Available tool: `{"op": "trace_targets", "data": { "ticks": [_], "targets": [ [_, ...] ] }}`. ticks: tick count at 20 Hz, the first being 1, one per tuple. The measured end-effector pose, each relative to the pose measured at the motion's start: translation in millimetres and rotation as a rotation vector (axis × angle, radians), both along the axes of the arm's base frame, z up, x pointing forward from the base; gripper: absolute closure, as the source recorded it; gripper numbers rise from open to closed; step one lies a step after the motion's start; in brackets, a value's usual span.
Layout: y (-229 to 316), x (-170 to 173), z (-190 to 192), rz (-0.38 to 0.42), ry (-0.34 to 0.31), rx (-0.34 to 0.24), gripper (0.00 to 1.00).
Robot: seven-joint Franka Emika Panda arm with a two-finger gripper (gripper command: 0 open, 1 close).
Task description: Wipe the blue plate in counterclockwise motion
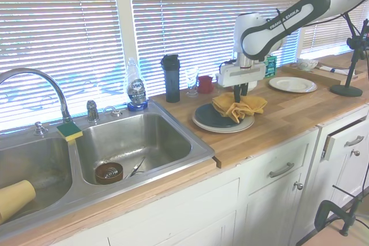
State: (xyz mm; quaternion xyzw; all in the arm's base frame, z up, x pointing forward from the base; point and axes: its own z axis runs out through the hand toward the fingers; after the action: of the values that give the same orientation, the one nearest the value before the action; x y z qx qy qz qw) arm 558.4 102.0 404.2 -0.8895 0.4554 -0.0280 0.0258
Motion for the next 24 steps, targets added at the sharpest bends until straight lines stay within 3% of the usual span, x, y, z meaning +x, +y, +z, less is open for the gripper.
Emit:
{"op": "trace_targets", "data": {
  "ticks": [6,14,17,24],
  "targets": [
    [-81.5,3.7,8.0,-0.067,0.018,0.063,1.0],
    [-151.1,10.8,-26.9,-0.137,0.073,0.11,1.0],
    [-148.4,19.1,-38.2,-0.127,0.09,0.11,1.0],
    [-86.6,39.1,-72.2,-0.047,0.157,0.099,1.0]
  ]
}}
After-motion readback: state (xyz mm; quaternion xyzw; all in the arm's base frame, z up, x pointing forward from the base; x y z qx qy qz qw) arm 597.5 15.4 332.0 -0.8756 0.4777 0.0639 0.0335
